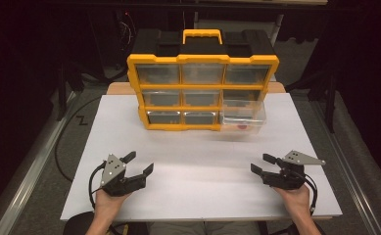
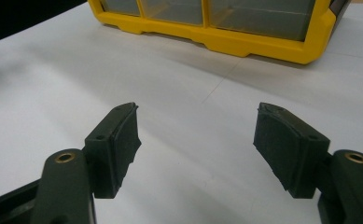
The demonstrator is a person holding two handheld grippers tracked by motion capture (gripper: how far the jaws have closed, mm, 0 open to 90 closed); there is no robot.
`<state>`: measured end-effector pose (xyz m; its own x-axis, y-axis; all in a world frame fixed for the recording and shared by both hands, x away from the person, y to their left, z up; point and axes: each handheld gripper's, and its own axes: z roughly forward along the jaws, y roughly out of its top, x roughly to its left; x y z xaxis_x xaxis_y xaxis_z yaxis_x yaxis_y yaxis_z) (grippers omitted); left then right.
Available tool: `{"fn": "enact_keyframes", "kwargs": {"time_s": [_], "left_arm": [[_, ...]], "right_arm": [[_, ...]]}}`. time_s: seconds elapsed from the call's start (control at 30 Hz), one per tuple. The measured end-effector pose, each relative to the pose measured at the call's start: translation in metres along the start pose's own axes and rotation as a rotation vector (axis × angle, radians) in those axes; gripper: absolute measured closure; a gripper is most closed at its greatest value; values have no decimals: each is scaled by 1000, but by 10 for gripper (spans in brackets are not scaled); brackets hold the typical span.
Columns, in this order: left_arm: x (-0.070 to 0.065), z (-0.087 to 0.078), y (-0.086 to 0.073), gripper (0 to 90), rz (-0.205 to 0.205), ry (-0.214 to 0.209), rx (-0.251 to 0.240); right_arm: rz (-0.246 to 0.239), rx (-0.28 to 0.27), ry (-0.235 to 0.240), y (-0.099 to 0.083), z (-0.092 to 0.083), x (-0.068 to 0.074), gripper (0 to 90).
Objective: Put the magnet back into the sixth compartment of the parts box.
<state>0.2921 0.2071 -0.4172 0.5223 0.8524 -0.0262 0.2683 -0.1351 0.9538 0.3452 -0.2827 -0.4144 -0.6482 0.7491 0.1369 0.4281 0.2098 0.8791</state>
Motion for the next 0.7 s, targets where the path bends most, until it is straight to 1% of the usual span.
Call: {"fn": "enact_keyframes", "kwargs": {"time_s": [0.07,0.23,0.4,0.47,0.57,0.7], "left_arm": [[0,0,0,258,7,0,3],[-1,0,0,258,15,2,4],[-2,1,0,258,18,0,7],[-2,1,0,258,16,0,5],[-1,1,0,258,16,-2,6],[-1,1,0,259,18,-4,7]], "right_arm": [[10,-5,1,-1,0,-1,324],[14,-15,-8,-4,-5,-4,315],[21,-67,-27,-8,-15,-7,310],[17,-66,-34,-7,-14,-7,308],[4,-55,-31,-7,-12,-5,307],[-13,-57,-30,-6,-10,-2,306]]}}
